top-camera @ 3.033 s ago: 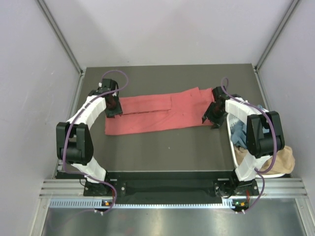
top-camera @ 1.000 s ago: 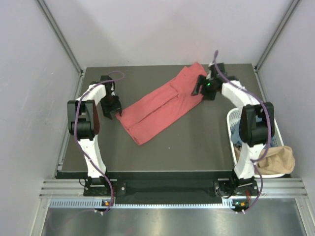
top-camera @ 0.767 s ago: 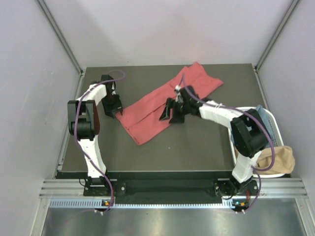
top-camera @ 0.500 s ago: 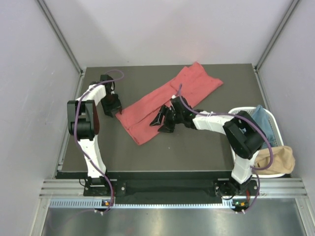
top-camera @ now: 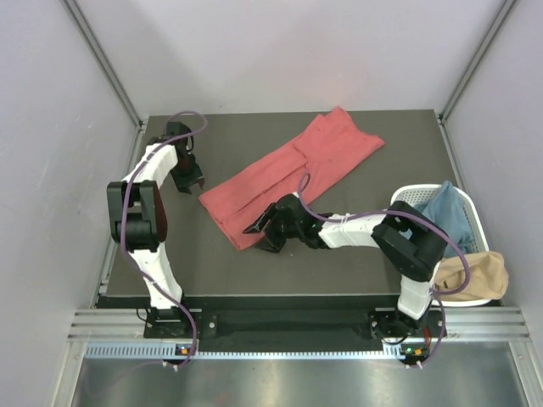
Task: Fold and stack the t-shirts
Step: Fold the tshirt
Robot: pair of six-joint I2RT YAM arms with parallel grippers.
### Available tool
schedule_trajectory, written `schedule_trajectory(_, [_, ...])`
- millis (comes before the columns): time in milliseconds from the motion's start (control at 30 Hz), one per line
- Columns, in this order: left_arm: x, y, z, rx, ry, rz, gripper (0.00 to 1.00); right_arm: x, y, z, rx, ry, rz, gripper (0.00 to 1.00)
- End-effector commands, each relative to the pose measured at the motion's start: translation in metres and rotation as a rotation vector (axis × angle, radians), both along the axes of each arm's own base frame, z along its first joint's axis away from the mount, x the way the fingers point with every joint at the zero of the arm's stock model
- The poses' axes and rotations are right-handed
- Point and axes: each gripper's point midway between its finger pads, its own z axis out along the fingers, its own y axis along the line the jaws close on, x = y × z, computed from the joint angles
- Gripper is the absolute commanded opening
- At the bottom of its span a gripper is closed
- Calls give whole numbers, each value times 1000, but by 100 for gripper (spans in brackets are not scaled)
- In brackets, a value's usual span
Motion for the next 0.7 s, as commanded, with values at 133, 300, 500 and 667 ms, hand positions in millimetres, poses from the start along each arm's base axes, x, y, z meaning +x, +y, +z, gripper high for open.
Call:
schedule_trajectory(133, [-31, -4, 44, -34, -78, 100, 44, 5, 27, -15, 13, 26, -106, 60])
schedule_trajectory(300, [-38, -2, 65, -27, -137, 103, 44, 7, 31, -29, -19, 39, -149, 57])
schedule_trajectory(500, [-39, -8, 89, -63, -200, 89, 43, 2, 40, -36, -58, 64, -144, 51])
schedule_trajectory(667, [-40, -2, 92, -25, -208, 79, 43, -2, 32, -46, -99, 55, -179, 42])
